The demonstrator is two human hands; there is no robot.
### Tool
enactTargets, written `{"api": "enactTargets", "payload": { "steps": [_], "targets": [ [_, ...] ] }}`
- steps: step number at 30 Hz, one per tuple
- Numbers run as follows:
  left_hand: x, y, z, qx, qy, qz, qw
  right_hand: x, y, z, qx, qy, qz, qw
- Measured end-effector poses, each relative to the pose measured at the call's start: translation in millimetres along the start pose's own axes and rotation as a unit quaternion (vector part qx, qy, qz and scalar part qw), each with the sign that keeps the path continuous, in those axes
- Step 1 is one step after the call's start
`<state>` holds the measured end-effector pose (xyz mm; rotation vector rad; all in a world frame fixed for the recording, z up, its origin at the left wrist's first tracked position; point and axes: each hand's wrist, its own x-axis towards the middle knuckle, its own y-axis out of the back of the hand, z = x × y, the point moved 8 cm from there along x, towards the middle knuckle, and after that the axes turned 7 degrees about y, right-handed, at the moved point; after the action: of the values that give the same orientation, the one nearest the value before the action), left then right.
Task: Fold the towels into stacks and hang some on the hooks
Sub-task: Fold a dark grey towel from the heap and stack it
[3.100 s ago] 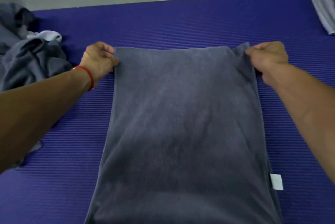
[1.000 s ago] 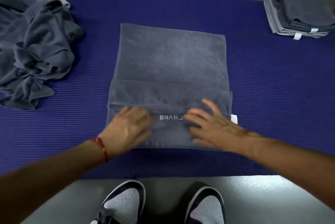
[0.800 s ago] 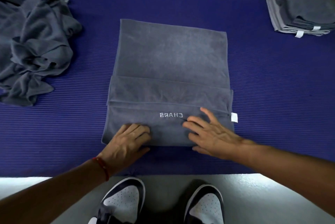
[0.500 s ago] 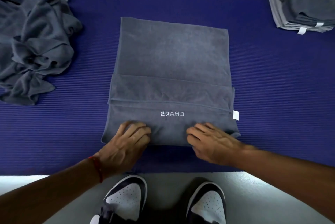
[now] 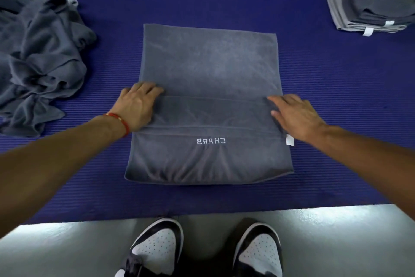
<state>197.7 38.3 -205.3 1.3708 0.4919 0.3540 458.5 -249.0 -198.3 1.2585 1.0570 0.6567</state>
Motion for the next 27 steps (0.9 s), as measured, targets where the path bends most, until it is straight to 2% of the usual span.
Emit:
{"api": "enactTargets", "payload": {
  "steps": [2, 7, 11, 13, 18, 24, 27],
  "targets": [
    [8.4, -7.2, -5.1, 0.018, 0.012, -0.037, 0.999, 6.1, -6.8, 10.3, 0.011, -0.015, -0.035, 0.999],
    [17.4, -1.4, -21.9, 0.005, 0.063, -0.138, 0.988, -1.2, -5.4, 16.3, 0.180, -0.005, -0.017, 0.983],
    [-25.1, 27.8, -6.5, -0.143, -0.047, -0.061, 0.987, -39.4, 24.7, -7.0, 0.207, 0.075, 0.049, 0.974],
    [-67.5, 25.5, 3.9, -0.161, -0.102, -0.057, 0.980, -64.8, 21.0, -23.0, 0.190, 0.118, 0.030, 0.974],
    [-149.4, -18.3, 13.6, -0.065, -0.155, -0.058, 0.984, -119.7, -19.1, -44.1, 0.085, 0.212, -0.028, 0.973],
    [-170.8, -45.5, 1.6, -0.031, -0.151, -0.093, 0.984, -130.7, -36.9, -42.3, -0.001, 0.220, -0.034, 0.975],
    [-168.5, -41.2, -4.3, -0.072, -0.128, -0.054, 0.988, -129.0, -37.6, -40.1, 0.000, 0.213, -0.005, 0.977]
  ]
}}
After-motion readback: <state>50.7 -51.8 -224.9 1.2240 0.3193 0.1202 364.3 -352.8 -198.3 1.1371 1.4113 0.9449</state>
